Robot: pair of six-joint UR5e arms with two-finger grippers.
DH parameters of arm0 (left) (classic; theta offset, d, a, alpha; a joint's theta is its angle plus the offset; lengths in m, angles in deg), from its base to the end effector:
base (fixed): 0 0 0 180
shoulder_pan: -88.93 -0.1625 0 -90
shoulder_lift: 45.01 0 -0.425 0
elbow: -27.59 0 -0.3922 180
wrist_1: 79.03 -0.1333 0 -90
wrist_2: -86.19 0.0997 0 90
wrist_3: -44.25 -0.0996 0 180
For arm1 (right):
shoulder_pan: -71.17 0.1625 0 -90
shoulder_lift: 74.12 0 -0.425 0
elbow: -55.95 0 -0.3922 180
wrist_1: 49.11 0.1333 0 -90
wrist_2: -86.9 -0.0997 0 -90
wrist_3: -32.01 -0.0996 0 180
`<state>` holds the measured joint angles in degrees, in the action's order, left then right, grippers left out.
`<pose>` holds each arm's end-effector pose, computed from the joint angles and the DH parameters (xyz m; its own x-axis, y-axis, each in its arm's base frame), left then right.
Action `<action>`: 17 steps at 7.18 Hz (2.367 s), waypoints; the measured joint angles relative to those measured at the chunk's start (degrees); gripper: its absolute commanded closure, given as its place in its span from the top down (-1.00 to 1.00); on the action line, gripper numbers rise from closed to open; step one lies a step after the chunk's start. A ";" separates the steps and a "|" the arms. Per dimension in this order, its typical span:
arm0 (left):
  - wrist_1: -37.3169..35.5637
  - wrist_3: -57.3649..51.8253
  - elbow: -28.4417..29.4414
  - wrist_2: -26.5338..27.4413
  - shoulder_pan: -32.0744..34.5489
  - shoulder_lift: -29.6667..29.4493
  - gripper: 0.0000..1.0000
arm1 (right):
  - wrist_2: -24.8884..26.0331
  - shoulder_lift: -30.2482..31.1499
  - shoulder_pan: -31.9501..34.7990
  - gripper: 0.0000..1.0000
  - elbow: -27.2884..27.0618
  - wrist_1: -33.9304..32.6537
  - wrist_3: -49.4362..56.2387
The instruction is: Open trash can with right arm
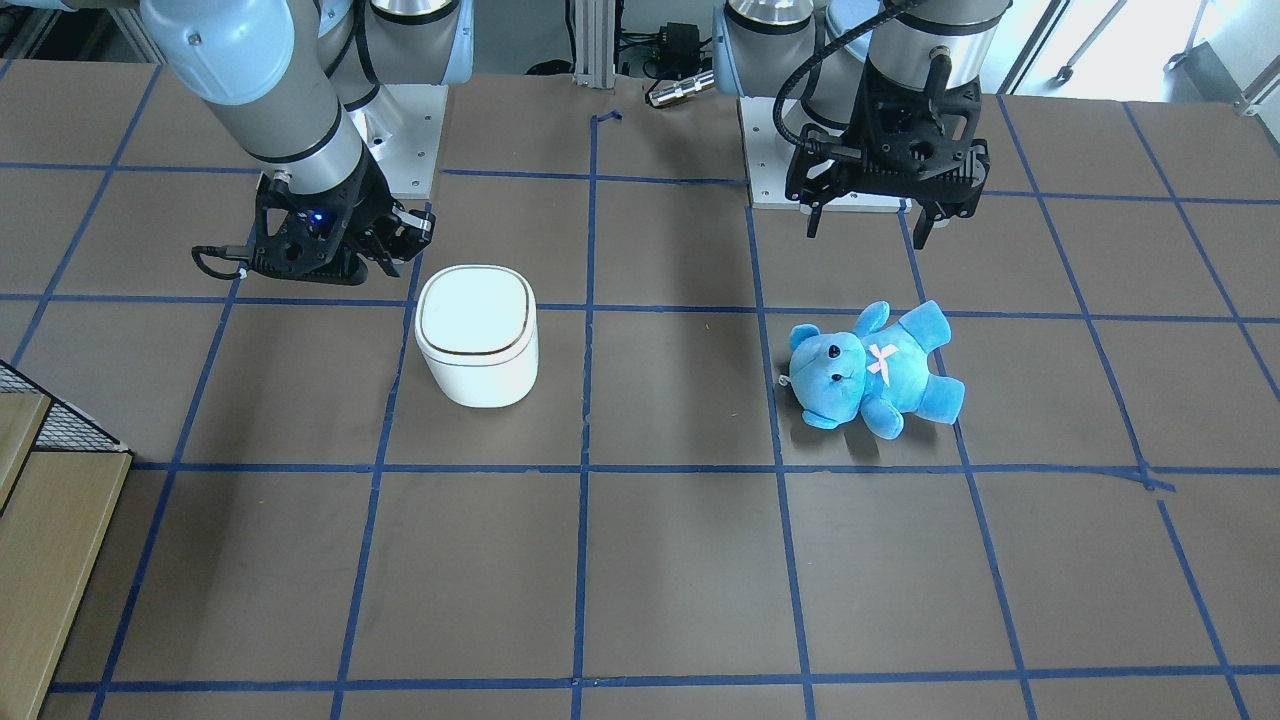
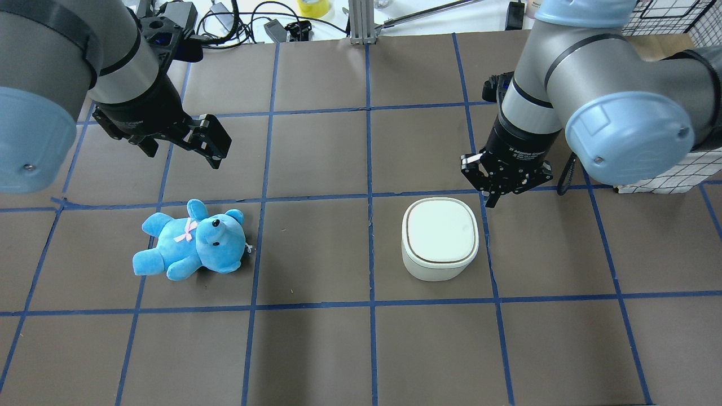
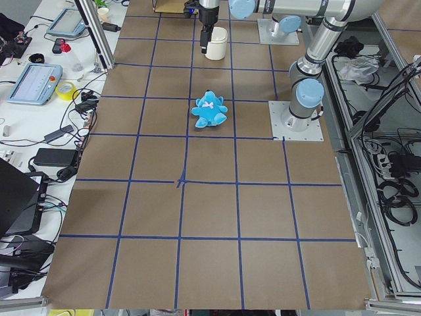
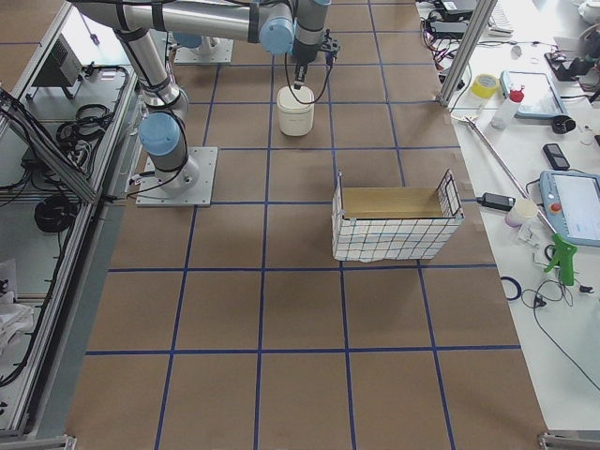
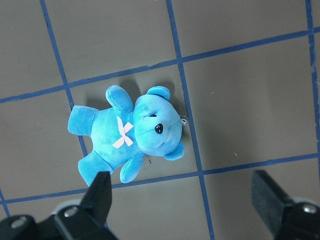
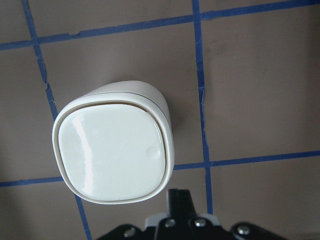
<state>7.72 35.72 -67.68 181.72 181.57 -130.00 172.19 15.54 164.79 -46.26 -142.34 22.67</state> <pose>-0.1447 -0.4536 0.4903 -0.9767 0.1883 -0.1029 0.1930 0.9805 -0.0373 0.1707 -0.4578 0.3882 -0.9924 0.1108 -0.0537 0.1001 0.9798 0.1730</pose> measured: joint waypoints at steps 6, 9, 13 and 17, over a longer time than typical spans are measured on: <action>0.00 0.00 0.00 0.00 0.00 0.00 1.00 | -0.34 -5.69 1.62 -1.00 -1.54 -2.48 0.62; 0.00 0.00 0.00 0.00 0.00 0.00 1.00 | -0.45 -6.62 1.65 -1.00 -2.82 -3.51 0.64; 0.00 0.00 0.00 0.00 0.00 0.00 1.00 | -0.65 -6.68 1.66 -1.00 -4.48 -4.97 0.62; 0.00 0.00 0.00 0.00 0.00 0.00 1.00 | -0.65 -6.68 1.65 -1.00 -5.03 -5.26 0.55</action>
<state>7.72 35.72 -67.68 181.72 181.57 -130.00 171.54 8.86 166.44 -51.30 -147.60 23.22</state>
